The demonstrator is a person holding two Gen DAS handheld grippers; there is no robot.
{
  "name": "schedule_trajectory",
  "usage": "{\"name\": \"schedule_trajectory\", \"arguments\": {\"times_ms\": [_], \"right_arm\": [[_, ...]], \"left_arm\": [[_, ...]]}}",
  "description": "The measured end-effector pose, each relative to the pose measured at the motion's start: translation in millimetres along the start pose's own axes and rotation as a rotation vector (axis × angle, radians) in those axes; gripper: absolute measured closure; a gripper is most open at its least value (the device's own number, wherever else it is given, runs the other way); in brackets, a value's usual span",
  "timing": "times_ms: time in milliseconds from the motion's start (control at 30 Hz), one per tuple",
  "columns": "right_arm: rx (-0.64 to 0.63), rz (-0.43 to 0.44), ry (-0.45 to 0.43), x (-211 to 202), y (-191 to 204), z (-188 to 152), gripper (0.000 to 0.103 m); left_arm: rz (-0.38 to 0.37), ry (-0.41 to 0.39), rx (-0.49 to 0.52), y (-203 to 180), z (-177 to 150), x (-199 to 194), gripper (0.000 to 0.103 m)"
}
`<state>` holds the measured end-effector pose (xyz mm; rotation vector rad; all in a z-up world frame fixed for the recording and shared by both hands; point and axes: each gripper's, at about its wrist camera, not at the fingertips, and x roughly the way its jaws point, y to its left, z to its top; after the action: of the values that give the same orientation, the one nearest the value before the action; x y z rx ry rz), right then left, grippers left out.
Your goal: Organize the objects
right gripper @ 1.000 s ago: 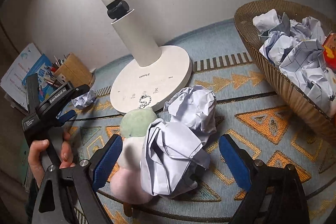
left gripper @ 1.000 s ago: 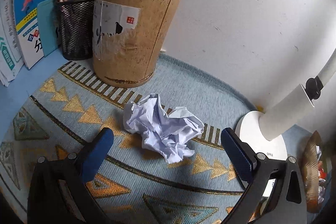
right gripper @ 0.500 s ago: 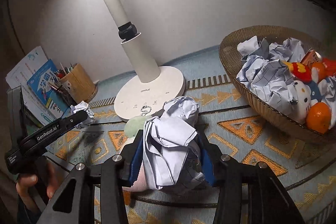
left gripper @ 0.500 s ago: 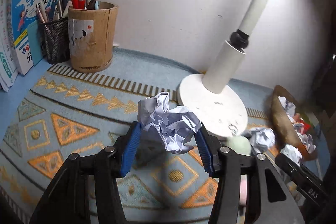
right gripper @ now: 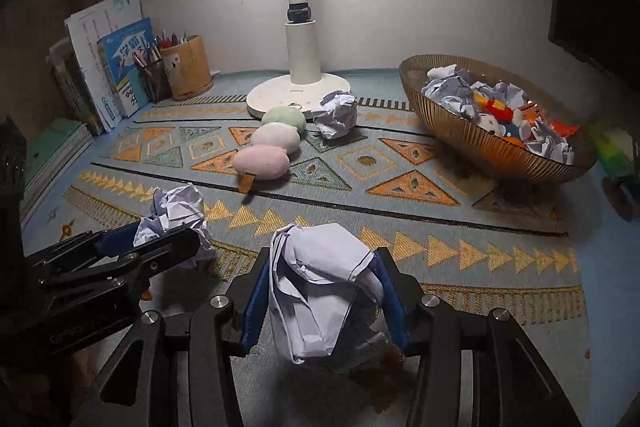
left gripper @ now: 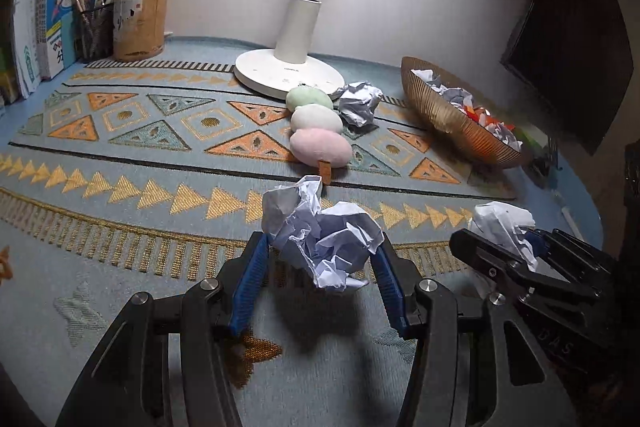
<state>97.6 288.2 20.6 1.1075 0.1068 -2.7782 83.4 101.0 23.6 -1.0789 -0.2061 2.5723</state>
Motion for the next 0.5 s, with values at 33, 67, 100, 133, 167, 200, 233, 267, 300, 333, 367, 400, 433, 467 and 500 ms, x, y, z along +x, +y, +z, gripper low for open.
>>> {"name": "schedule_trajectory", "arguments": {"times_ms": [33, 67, 100, 133, 167, 200, 233, 267, 300, 333, 367, 400, 433, 467, 500], "right_arm": [[-0.010, -0.001, 0.004, 4.5, 0.2, -5.0, 0.053], [-0.015, 0.003, 0.040, 13.0, -0.5, -9.4, 0.053], [-0.005, 0.023, 0.087, 21.5, -2.3, -9.0, 0.053], [0.009, 0.033, 0.095, 25.1, -5.2, -7.3, 0.053], [0.021, 0.045, 0.102, 27.6, -7.7, -6.0, 0.052], [0.031, 0.060, 0.118, 30.6, -10.0, -5.9, 0.049], [0.037, 0.068, 0.128, 32.2, -11.1, -6.0, 0.045], [0.035, 0.063, 0.120, 30.0, -10.7, -6.5, 0.043], [0.029, 0.052, 0.110, 27.4, -9.8, -7.2, 0.034], [0.021, 0.048, 0.101, 25.0, -8.2, -8.1, 0.028], [0.013, 0.047, 0.099, 23.8, -6.4, -8.7, 0.024], [0.004, 0.043, 0.106, 24.3, -4.4, -8.9, 0.017], [-0.006, 0.042, 0.120, 26.5, -2.6, -9.2, 0.015], [-0.015, 0.050, 0.142, 30.0, -1.0, -9.0, 0.015], [-0.021, 0.062, 0.167, 34.6, 0.1, -10.6, 0.015]], "left_arm": [[0.010, 0.003, -0.002, 0.4, -1.0, 1.2, 0.053], [0.012, 0.001, -0.011, 1.9, -0.4, 1.7, 0.053], [0.019, -0.011, -0.020, 4.2, -0.2, 1.0, 0.052], [0.019, -0.008, -0.033, 6.6, -0.5, 1.6, 0.051], [0.015, 0.001, -0.048, 9.7, -0.7, 4.2, 0.050], [0.016, 0.019, -0.064, 12.6, -1.2, 8.0, 0.050], [0.022, 0.036, -0.076, 14.1, -2.1, 11.0, 0.050], [0.020, 0.037, -0.078, 14.4, -2.8, 11.2, 0.048], [0.025, 0.033, -0.072, 13.2, -3.2, 10.3, 0.048], [0.034, 0.033, -0.069, 12.2, -3.4, 10.5, 0.047], [0.041, 0.038, -0.067, 11.7, -3.4, 11.7, 0.045], [0.039, 0.043, -0.068, 11.8, -3.6, 12.2, 0.044], [0.034, 0.044, -0.074, 13.1, -3.7, 12.3, 0.044], [0.027, 0.040, -0.083, 14.9, -3.8, 11.7, 0.044], [0.022, 0.037, -0.092, 16.4, -3.9, 10.9, 0.044]]}}
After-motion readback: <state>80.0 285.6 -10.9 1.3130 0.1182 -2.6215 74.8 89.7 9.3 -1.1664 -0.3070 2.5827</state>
